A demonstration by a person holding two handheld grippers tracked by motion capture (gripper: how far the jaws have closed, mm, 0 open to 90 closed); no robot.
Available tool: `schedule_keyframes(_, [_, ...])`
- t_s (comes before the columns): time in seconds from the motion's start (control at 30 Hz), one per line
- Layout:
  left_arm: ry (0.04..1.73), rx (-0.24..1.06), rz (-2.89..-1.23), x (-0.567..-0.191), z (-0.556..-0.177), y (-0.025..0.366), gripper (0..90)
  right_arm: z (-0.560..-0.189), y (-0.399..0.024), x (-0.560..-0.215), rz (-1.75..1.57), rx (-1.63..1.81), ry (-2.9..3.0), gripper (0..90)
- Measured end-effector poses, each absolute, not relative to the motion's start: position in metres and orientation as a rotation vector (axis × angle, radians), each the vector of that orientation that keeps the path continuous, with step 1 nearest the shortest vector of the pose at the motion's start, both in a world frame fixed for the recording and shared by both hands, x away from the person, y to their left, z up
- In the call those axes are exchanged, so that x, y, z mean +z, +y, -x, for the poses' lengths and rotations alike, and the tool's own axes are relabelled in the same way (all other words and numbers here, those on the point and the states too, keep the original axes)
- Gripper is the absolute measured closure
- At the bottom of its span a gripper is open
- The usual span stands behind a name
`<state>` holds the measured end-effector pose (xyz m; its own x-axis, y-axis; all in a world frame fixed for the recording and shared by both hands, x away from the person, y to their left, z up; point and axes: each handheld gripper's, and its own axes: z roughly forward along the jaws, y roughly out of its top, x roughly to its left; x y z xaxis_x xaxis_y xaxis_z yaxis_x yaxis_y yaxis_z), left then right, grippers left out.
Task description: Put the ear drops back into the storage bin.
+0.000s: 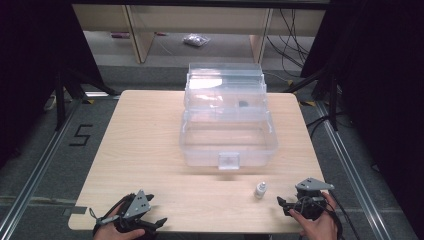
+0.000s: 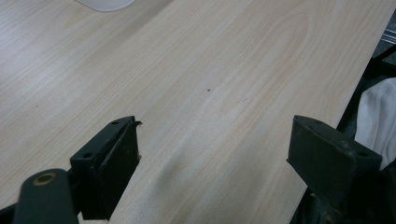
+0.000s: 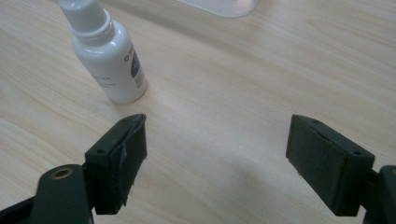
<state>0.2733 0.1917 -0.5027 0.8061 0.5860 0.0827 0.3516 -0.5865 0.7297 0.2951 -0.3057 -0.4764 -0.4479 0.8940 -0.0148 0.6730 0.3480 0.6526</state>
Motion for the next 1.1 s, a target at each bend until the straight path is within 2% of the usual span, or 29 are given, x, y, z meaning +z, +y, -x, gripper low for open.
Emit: schedule_keyframes(1.1, [0.690,0.409,-2.249,-0.502,-0.273,0.192,15.9,-0.293,-0.297,-0.455,-1.270,0.824,2.387,25.2])
